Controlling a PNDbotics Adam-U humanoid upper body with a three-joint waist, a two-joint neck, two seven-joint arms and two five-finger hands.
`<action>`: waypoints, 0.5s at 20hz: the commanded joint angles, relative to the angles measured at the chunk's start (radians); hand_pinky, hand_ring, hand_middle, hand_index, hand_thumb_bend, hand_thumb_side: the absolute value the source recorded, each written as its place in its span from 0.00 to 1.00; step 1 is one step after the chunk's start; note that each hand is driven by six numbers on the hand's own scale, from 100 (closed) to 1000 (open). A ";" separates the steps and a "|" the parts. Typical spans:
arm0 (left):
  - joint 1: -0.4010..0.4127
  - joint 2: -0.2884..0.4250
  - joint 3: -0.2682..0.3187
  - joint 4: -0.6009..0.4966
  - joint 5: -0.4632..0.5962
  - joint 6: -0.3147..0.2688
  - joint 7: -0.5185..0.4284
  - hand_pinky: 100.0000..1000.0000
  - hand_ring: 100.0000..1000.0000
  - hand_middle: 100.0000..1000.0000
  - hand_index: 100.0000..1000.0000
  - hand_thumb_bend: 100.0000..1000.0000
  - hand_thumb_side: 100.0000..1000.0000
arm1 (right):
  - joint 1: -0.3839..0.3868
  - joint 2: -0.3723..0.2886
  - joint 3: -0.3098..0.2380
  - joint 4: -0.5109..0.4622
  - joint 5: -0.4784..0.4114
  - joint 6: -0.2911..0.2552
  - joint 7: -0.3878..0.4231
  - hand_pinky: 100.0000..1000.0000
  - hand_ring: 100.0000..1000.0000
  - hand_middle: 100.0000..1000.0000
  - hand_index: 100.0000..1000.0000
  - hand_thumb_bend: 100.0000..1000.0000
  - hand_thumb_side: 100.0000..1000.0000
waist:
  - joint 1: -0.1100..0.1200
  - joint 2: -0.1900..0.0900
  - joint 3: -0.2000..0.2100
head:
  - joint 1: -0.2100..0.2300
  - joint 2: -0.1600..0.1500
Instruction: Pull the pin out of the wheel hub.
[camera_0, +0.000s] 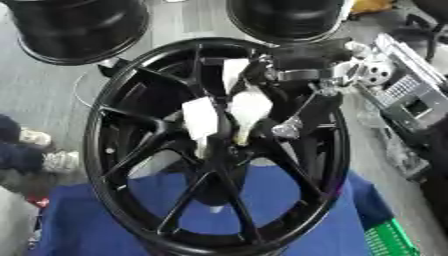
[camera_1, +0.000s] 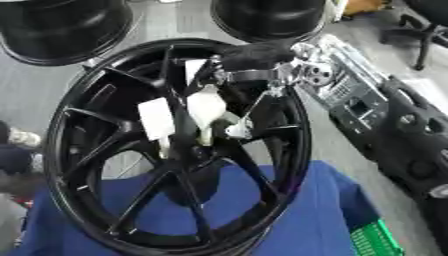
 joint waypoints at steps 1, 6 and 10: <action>-0.007 0.015 -0.002 -0.015 -0.004 0.004 0.001 0.62 0.69 0.52 0.67 0.28 0.76 | -0.030 -0.047 -0.033 -0.043 -0.054 0.023 -0.006 0.58 0.26 0.22 0.45 0.00 0.13 | -0.002 -0.022 -0.001 | -0.003 0.000; -0.005 0.020 -0.002 -0.015 -0.006 0.008 0.000 0.62 0.69 0.52 0.67 0.28 0.76 | -0.056 -0.094 -0.080 -0.069 -0.135 0.064 -0.021 0.58 0.25 0.22 0.45 0.00 0.12 | -0.011 -0.029 -0.002 | -0.009 -0.003; -0.003 0.026 0.000 -0.016 -0.008 0.013 0.003 0.62 0.69 0.52 0.67 0.28 0.76 | -0.066 -0.146 -0.139 -0.064 -0.193 0.093 -0.069 0.58 0.25 0.22 0.45 0.00 0.11 | -0.019 -0.035 -0.010 | -0.011 -0.008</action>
